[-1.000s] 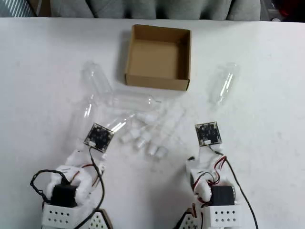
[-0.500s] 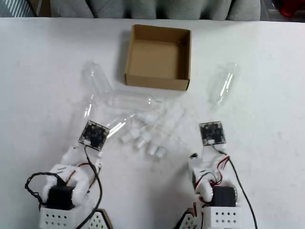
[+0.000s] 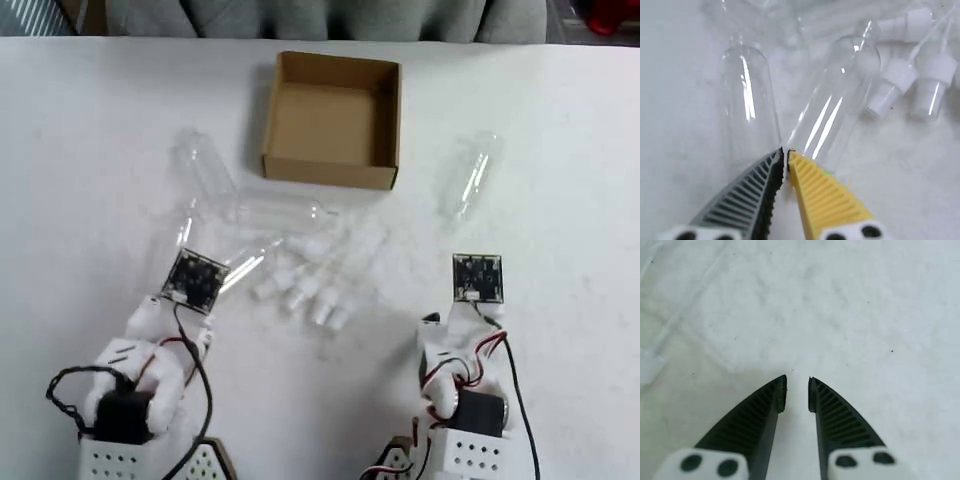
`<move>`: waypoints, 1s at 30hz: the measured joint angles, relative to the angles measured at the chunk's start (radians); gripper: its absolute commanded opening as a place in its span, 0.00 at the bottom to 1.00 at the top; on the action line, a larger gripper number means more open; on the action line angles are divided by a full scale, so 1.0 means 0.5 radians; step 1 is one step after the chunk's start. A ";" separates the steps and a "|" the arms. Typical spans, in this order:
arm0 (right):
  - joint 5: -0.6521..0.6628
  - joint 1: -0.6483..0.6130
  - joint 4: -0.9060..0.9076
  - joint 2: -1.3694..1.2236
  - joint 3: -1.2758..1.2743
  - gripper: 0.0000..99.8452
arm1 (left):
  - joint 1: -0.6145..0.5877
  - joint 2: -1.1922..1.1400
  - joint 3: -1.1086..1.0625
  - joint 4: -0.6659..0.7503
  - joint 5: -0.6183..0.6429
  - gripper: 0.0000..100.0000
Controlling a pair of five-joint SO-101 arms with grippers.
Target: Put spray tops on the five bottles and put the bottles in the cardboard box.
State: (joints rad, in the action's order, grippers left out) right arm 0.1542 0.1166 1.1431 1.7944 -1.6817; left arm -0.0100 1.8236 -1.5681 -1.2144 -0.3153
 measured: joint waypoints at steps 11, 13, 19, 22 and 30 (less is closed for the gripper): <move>0.000 0.003 -0.089 0.000 0.000 0.05 | 0.000 -0.230 0.473 0.043 -0.107 0.02; 0.000 0.003 -0.089 0.000 0.000 0.05 | -0.006 -0.457 0.617 0.064 -0.083 0.02; 0.157 0.003 -0.089 0.000 0.000 0.05 | -0.061 -1.188 1.099 0.080 0.089 0.02; 0.196 0.003 -0.089 0.000 0.000 0.05 | -0.095 -1.488 1.237 0.129 0.114 0.03; 0.209 0.003 -0.089 0.000 0.000 0.05 | -0.209 -2.035 1.332 0.313 0.123 0.24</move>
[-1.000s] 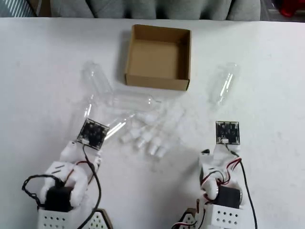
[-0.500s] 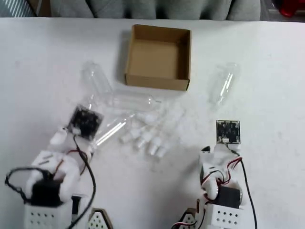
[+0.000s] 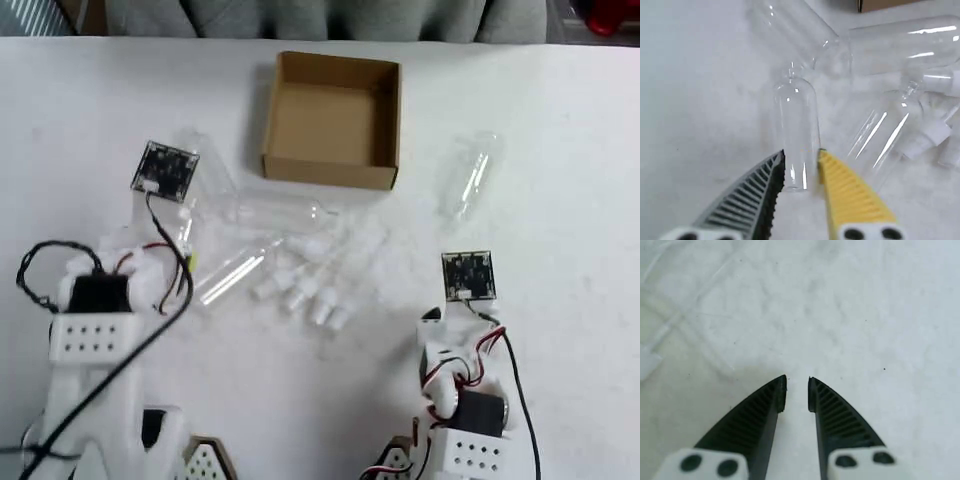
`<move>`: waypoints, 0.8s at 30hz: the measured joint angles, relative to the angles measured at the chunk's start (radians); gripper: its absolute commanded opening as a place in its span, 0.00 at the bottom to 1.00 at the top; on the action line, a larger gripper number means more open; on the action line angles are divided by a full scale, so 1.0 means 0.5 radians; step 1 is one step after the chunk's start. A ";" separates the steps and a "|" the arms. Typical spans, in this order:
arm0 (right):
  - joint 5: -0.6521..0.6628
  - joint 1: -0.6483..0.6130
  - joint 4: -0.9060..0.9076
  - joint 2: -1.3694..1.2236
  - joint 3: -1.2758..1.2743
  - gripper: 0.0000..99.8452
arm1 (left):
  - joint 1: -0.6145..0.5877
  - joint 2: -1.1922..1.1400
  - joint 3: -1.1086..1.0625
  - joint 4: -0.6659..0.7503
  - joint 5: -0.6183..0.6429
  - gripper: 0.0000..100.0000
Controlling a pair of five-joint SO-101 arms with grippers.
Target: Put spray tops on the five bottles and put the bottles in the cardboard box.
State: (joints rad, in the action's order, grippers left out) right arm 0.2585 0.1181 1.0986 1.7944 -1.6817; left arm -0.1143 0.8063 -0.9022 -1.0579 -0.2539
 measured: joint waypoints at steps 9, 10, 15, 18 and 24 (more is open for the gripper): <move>0.000 0.000 0.000 0.000 0.000 0.05 | -0.101 -0.494 0.307 0.015 0.003 0.24; 0.000 0.000 0.000 0.000 0.000 0.05 | -0.126 -0.549 0.359 0.015 0.003 0.24; 0.000 0.000 0.000 0.000 0.000 0.05 | -0.175 -0.896 0.608 0.015 -0.132 0.24; 0.000 0.000 0.000 0.000 0.000 0.05 | -0.187 -1.105 0.733 0.015 -0.230 0.25; 0.000 0.000 0.000 0.000 0.000 0.05 | -0.279 -1.415 1.028 0.015 -0.328 0.25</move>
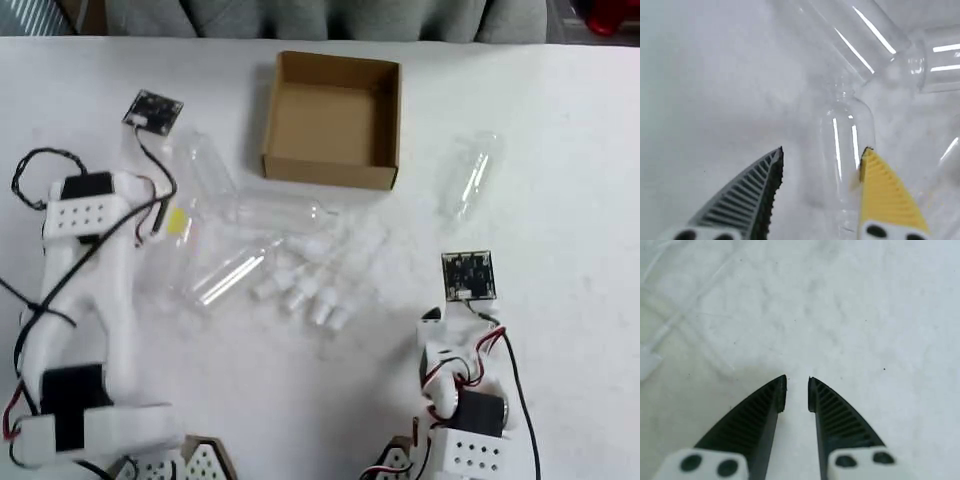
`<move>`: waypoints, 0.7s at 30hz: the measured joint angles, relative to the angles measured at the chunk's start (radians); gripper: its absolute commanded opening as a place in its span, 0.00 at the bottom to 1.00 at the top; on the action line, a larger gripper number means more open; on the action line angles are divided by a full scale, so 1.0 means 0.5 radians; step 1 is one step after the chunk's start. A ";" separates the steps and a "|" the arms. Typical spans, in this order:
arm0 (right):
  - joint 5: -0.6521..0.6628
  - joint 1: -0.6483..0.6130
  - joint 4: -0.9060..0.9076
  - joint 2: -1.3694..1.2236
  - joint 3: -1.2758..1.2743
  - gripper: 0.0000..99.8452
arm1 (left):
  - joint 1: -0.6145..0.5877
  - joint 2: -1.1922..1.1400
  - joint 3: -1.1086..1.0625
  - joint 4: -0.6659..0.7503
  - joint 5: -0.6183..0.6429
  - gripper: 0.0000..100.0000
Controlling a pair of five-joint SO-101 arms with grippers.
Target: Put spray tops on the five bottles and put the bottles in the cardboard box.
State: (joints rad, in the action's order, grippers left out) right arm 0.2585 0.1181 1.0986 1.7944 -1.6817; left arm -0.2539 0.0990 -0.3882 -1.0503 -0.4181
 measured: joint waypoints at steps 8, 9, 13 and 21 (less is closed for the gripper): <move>0.000 0.000 0.000 0.000 0.000 0.05 | -0.110 -0.203 0.163 0.000 -0.086 0.32; 0.000 0.000 0.000 0.000 0.000 0.05 | -0.110 -0.203 0.163 0.000 -0.089 0.33; 0.000 0.000 0.000 0.000 0.000 0.05 | -0.107 -0.203 0.163 -0.092 -0.092 0.33; 0.000 0.000 0.000 0.000 0.000 0.05 | -0.086 -0.209 0.123 -0.178 -0.095 0.33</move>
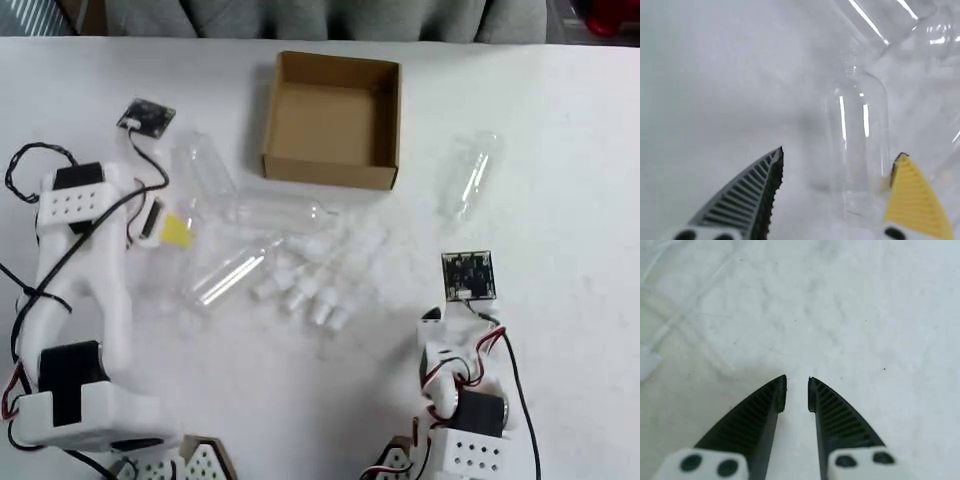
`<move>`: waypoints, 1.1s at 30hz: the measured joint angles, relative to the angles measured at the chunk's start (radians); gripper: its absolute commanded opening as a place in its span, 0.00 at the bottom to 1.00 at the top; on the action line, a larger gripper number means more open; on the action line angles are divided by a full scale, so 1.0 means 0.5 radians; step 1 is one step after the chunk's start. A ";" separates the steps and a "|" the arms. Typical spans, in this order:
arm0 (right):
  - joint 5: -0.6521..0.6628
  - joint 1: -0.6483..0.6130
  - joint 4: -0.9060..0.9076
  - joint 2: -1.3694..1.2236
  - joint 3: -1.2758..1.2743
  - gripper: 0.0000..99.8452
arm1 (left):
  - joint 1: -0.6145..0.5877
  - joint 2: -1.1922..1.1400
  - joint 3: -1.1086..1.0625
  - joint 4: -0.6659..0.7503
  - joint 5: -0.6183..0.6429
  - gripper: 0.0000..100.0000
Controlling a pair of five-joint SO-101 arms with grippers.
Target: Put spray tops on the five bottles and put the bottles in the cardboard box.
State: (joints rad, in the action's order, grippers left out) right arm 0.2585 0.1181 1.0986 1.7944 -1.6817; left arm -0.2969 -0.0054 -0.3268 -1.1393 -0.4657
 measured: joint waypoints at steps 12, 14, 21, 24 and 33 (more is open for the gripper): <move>0.000 0.000 0.000 0.000 0.000 0.05 | 0.080 -0.479 0.150 0.077 0.150 0.33; 0.000 0.000 0.000 0.000 0.000 0.05 | 0.080 -0.534 0.187 0.077 0.153 0.33; 0.000 0.000 0.000 0.000 0.000 0.05 | 0.089 -0.678 0.273 0.203 0.242 0.31; 0.000 0.000 0.000 0.000 0.000 0.05 | 0.089 -0.733 0.331 0.203 0.276 0.24; 0.000 0.000 0.000 0.000 0.000 0.05 | 0.107 -0.792 0.396 0.203 0.304 0.03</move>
State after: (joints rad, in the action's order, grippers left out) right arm 0.2585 0.1181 1.0986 1.7944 -1.6817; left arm -0.2432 -0.4012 -0.1289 -1.0380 -0.3138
